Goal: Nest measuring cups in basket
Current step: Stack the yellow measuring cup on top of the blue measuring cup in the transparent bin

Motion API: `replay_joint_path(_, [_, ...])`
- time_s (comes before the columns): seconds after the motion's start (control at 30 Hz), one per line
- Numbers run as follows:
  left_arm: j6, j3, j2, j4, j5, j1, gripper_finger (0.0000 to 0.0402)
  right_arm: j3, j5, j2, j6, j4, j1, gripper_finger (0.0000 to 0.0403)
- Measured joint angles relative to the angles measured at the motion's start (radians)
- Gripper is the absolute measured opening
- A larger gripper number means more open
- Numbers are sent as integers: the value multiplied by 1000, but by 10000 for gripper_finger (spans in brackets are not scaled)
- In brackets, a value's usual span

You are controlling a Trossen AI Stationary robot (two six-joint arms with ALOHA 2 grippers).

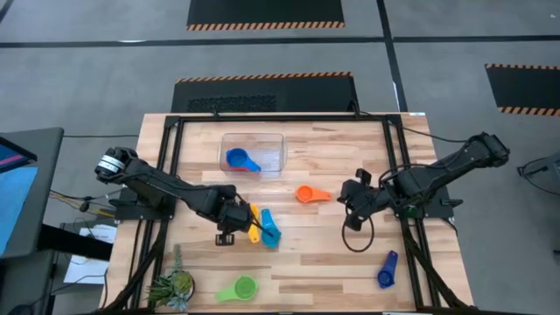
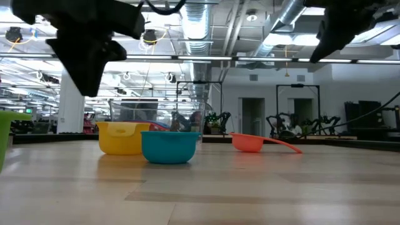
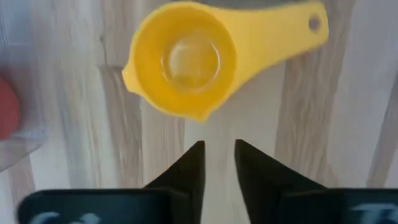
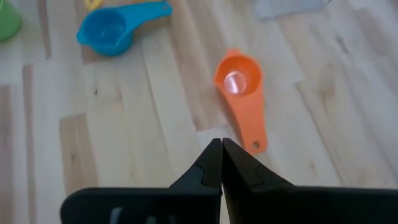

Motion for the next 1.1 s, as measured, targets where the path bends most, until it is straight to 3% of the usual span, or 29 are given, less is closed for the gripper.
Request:
replay_joint_path(0.2, [190, 0, 0, 5, 3, 0, 156, 0, 21, 0, 0, 43, -52, 20])
replay_joint_path(0.33, [367, -6, 0, 19, -16, -1, 182, 0, 20, 0, 0, 63, -90, 19])
replay_joint_path(0.8, [682, -56, 45, 186, -9, 27, 183, 0, 16, 0, -3, 84, -133, 19])
replay_joint_path(1.1, [665, -56, 149, 210, 17, 55, 183, 0, -13, 0, -10, 75, -133, 26])
